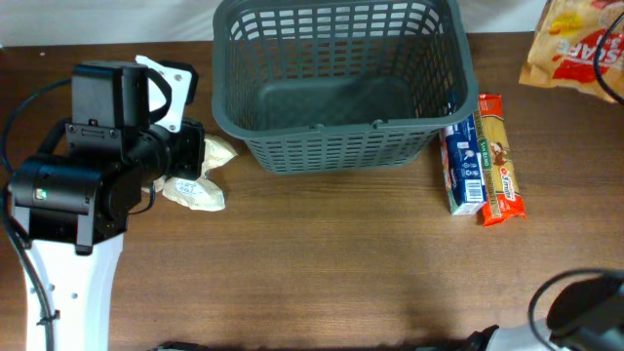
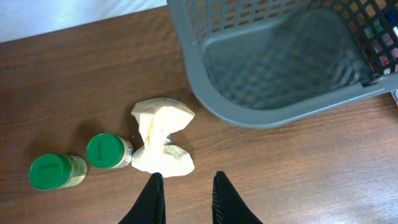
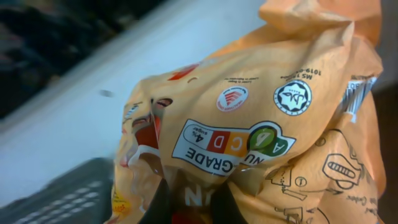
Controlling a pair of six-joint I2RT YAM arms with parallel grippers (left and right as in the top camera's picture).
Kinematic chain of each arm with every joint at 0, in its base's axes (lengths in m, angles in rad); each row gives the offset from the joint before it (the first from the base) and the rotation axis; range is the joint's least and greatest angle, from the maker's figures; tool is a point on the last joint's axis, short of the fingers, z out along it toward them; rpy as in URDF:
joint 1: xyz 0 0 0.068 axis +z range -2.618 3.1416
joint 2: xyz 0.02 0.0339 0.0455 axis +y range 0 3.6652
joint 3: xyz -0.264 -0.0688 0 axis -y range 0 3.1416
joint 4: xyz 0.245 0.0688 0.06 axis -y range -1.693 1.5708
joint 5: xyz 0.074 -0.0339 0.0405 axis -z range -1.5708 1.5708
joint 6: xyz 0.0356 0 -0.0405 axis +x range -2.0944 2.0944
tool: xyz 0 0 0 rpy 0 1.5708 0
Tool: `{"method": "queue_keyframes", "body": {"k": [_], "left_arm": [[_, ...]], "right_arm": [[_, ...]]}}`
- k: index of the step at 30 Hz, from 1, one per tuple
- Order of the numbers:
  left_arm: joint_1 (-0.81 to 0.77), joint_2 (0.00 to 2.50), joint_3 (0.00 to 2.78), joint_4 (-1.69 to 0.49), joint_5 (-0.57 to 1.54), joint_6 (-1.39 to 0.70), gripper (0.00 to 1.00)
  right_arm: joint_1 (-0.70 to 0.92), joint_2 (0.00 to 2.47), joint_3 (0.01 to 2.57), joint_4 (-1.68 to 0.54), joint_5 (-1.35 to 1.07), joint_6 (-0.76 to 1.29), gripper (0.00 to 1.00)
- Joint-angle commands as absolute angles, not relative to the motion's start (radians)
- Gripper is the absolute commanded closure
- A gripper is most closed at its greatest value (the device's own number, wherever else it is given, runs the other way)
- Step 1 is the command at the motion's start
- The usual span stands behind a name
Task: Pack container
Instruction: 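Carry the Nescafe bag over the basket and drop it inside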
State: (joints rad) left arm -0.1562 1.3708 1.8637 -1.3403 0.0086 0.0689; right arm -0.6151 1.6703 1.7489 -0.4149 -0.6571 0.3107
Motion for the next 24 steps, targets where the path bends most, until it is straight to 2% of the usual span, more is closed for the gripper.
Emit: {"method": "queue_keyframes", "body": {"k": [1,8,14,19,24], "left_arm": [[-0.152,1.375,1.867,-1.327,0.000,0.110,0.89],[-0.152,1.375,1.867,-1.317,0.001,0.139,0.89],[-0.152,1.375,1.867,-1.317,0.000,0.156,0.89],[-0.152,1.375,1.867,-1.317,0.000,0.176,0.89],[-0.152,1.375,1.867,-1.320,0.001,0.178,0.89]], "right_arm": [[-0.571,1.553,1.775,-0.373,-0.826,0.335,0.96],[-0.445,1.509,1.775,-0.376,-0.934,0.334,0.96],[-0.290,1.514,1.775,-0.378,-0.925,0.318,0.96],[-0.152,1.536,1.775,-0.393,-0.840,0.305,0.96],[-0.016,1.589,1.775,-0.472,-0.637,0.262,0.96]]}}
